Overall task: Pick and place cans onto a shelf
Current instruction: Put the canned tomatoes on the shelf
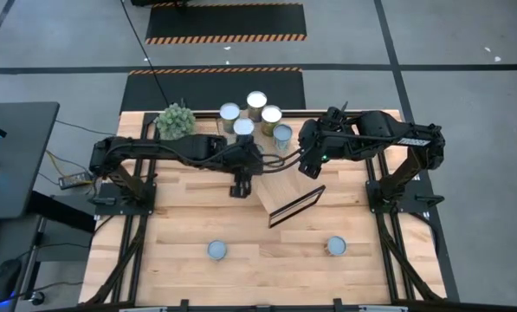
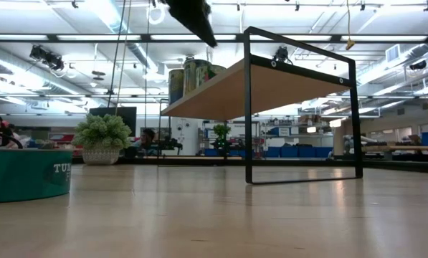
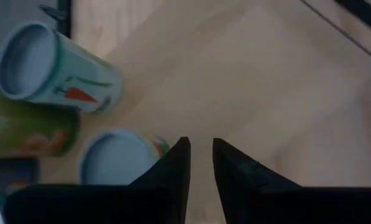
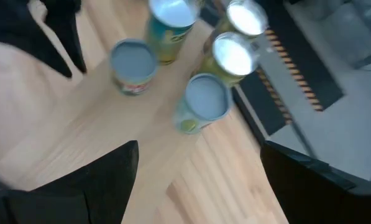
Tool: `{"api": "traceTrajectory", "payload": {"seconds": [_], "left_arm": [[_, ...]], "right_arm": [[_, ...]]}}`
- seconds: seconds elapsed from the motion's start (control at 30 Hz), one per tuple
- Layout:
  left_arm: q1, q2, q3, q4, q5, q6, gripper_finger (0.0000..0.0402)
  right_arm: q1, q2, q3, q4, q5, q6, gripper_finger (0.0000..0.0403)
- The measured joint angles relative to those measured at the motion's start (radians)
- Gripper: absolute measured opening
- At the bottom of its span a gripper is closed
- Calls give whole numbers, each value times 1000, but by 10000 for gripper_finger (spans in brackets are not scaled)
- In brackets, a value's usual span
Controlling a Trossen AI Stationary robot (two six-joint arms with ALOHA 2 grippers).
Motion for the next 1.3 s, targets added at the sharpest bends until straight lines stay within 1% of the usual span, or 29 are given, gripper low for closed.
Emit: {"api": "traceTrajectory", "payload": {"seconds": [0.17,0.27,0.53,0.67,0.77,0.93,1.13,1.3], "left_arm": [[-48,-61,0,-84,2,-30,61],[-72,-95,0,-137,2,-79,52],[-128,-133,0,-327,-2,-182,32],[-171,-137,0,-339,-14,-199,18],[-201,-136,0,-318,-26,-219,11],[-246,-136,0,-295,-33,-268,8],[-321,-136,0,-309,-48,-341,10],[-386,-136,0,-390,-49,-412,11]], "right_arm": [[12,-10,0,0,-106,12,346],[35,-10,0,0,-139,32,346],[124,-11,0,3,-140,132,346],[178,-10,0,9,-140,195,346],[217,-9,-4,14,-127,242,346],[275,-9,-54,23,-77,318,346],[312,-8,-169,121,-88,374,346],[349,-8,-229,227,-112,403,346]]}}
